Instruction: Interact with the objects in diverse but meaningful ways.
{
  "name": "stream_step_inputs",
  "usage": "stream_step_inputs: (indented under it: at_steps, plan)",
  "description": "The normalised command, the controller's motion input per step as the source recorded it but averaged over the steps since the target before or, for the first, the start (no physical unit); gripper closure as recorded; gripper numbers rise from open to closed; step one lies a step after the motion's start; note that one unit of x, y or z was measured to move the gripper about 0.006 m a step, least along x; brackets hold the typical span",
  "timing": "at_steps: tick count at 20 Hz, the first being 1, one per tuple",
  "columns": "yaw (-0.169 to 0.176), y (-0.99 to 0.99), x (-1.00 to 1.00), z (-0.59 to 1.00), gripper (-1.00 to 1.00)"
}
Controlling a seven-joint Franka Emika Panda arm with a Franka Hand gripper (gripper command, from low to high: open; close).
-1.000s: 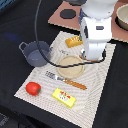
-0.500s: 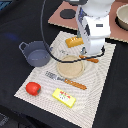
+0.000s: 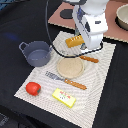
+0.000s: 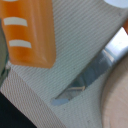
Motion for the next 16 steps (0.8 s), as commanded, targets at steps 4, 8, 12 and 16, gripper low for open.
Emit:
stream_step_inputs:
  at_steps: [4,8,12,16]
  plan:
    - [0.084,0.19,-0.30,-0.17,-1.00]
    - [0.057,0.04,-0.25,-0.29,-1.00]
    - [0.061,0.05,-0.40,-0.33,-1.00]
    - [0.107,0.23,-0.64,-0.20,-1.00]
